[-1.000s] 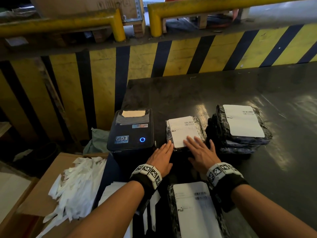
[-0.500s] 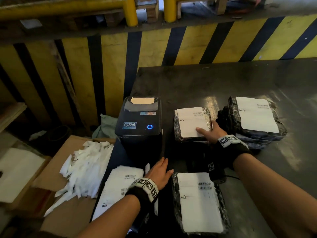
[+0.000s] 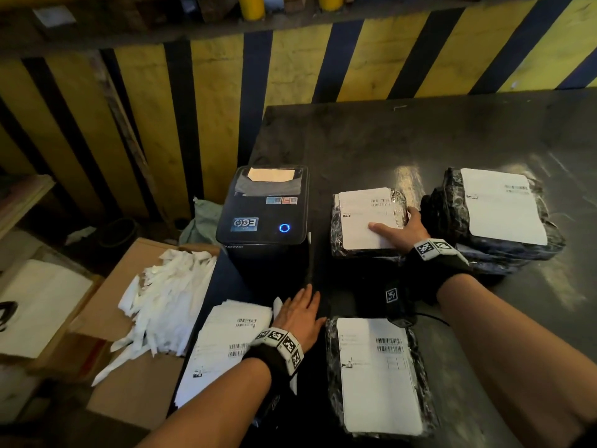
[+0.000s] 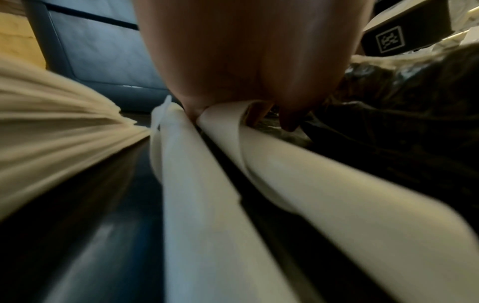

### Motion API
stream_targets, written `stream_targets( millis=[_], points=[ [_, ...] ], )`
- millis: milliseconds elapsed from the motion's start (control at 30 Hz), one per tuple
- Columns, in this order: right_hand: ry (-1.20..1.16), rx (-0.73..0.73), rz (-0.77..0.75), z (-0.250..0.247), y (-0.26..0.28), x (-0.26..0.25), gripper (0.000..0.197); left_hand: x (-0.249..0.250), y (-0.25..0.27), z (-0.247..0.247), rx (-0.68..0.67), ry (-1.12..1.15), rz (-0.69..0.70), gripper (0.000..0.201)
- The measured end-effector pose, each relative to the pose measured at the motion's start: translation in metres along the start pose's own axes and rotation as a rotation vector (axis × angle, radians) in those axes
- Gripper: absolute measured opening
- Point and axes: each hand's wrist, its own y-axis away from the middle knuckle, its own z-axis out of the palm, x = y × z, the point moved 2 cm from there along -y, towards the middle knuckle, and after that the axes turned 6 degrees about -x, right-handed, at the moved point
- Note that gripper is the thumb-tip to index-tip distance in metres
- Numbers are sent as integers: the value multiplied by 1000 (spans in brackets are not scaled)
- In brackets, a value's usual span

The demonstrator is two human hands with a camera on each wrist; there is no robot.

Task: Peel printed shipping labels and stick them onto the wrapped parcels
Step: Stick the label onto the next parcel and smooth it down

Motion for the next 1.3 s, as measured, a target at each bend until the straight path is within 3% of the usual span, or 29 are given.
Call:
stream_targets(
  millis=[200,400,633,767,833,900,1000,1300],
  points=[
    [-71,122,-140,9,6,-1,89,1,0,5,-19,-60,-6,62],
    [-321,7,-75,7,12,5,90,0,0,6,-41,-47,-5,63],
    [-589,-153,-5,-12,60,34,53,6,11,-11,-37,-122,-22,61],
    [-664,-147,-29,-16,99,70,72,17,45,-6,97,-66,0,62],
    [-677,-133,-49,-14,124,84,50,21,67,4,109,-2,19,62],
    [-697,-116,-50,-10,149,96,42,23,90,18,80,31,50,61],
    [-682,-88,-110,-2,182,109,47,23,120,45,45,19,99,62],
    [-581,0,-153,37,229,127,96,15,146,88,-41,-25,143,66]
  ],
)
